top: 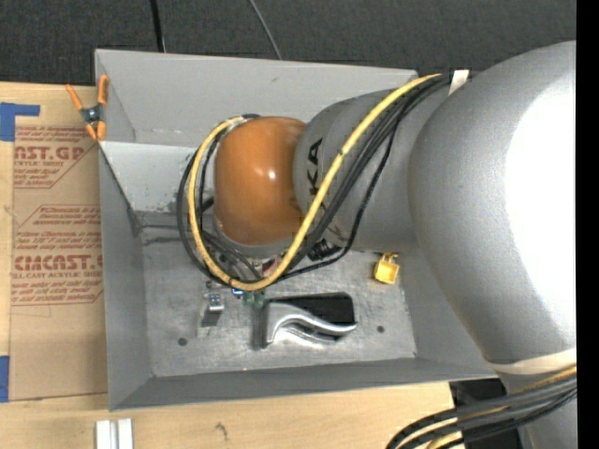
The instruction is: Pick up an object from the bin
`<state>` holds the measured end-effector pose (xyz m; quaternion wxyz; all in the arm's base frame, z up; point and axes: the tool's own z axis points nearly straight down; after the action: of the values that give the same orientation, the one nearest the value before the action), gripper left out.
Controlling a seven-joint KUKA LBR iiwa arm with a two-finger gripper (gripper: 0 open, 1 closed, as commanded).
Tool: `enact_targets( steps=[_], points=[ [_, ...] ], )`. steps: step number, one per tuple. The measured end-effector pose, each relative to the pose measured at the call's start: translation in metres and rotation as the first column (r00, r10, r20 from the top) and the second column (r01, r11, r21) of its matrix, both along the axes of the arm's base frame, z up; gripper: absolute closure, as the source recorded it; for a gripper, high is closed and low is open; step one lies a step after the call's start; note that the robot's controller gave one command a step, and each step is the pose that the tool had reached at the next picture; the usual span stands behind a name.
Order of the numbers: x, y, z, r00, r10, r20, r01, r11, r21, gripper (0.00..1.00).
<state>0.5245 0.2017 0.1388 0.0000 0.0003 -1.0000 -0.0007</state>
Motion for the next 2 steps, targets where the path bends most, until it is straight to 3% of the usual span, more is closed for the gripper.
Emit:
enact_targets(
  steps=[1,2],
  points=[
    [0.0,0.0,0.0,1.0,0.0,0.0,0.0,1.0,0.0,0.0],
    [0.02,-0.002,0.01,1.0,0.001,0.0,-0.001,1.0,0.0,0.0]
  ],
)
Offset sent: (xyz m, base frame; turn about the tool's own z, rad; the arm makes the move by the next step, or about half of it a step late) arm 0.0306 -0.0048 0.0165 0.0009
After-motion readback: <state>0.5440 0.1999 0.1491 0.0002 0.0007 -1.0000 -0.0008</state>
